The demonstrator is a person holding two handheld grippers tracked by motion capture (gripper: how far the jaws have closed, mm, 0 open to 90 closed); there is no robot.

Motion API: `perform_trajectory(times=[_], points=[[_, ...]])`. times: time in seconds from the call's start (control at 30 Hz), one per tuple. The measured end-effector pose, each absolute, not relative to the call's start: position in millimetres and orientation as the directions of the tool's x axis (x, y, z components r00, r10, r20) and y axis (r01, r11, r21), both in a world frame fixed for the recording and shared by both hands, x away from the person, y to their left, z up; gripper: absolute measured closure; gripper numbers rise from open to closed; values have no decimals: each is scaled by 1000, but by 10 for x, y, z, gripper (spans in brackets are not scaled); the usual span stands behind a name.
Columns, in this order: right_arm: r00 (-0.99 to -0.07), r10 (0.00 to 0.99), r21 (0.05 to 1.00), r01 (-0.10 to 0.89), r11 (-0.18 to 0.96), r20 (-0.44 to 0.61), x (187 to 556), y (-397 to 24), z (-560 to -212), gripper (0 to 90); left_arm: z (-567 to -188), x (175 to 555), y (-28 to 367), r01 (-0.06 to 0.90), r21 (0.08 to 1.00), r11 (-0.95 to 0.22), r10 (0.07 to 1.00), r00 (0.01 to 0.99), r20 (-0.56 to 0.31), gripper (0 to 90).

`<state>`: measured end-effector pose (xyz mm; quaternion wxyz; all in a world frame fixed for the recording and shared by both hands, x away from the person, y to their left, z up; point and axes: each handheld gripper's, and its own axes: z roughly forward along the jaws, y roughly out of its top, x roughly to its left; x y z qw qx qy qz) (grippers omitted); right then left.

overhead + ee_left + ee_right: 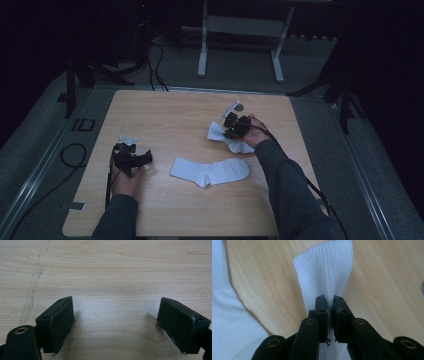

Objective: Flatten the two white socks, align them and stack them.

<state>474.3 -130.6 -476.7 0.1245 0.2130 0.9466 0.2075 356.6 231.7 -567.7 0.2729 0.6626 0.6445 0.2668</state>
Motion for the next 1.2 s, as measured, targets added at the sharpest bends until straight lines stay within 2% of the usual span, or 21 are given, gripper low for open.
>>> perform_trajectory(times=[0.23, 0.63, 1.2], points=[[-860, 485, 486, 360, 796, -158, 4708, -1510, -4443, 830, -5677, 3566, 2317, 708, 706, -20, 1000, 27, 2, 142], [-858, 473, 552, 301, 778, -199, 4542, -1640, -3904, 829, -5678, 3567, 2315, 707, 707, -19, 1000, 26, 1, 143], [-905, 389, 615, 208, 760, -175, 4153, -1441, -3574, 827, -5676, 3566, 2316, 708, 706, -20, 1000, 26, 1, 143]])
